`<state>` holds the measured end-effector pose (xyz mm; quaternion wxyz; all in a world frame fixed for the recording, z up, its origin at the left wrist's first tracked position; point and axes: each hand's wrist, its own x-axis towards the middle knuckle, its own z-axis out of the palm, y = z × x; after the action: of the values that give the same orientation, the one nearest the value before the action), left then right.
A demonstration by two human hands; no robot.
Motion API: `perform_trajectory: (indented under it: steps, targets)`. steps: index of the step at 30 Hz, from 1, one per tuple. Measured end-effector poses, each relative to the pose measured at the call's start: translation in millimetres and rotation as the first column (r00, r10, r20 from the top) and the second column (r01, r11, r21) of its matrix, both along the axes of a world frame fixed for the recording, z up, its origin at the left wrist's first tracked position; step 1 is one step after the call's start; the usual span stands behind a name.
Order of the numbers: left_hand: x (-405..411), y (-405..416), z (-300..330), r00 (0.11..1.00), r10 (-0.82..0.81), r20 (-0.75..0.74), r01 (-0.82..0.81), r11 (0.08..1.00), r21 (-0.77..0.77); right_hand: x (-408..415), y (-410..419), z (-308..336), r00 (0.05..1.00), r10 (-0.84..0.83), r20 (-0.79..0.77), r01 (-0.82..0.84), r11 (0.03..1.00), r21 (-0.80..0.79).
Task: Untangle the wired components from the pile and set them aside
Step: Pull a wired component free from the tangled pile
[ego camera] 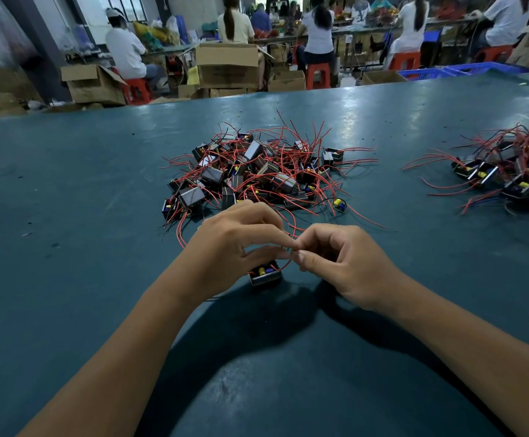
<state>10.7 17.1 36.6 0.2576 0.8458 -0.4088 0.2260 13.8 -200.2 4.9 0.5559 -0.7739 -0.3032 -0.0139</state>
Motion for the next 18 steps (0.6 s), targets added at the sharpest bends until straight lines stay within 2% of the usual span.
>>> perform_trajectory:
  steps: [7,11,14,18]
  targets:
    - [-1,-4,-2,0.999,0.01,0.048,-0.012,0.999,0.036,-2,-1,-1,0.994,-0.021,0.105,0.029,0.997,-0.075]
    - [-2,-7,-3,0.998,0.037,0.049,-0.04,0.998,0.058,-2,1,-1,0.992,-0.06,0.111,0.066,0.996,-0.052]
    - [-5,-9,-4,0.998,0.069,-0.009,-0.068,0.996,0.053,-3,2,-2,0.988,-0.091,0.126,0.097,0.994,-0.044]
    - [-9,-14,-4,0.976,0.106,-0.189,-0.114,0.993,-0.032,-5,3,-3,0.978,-0.124,0.166,0.132,0.99,-0.039]
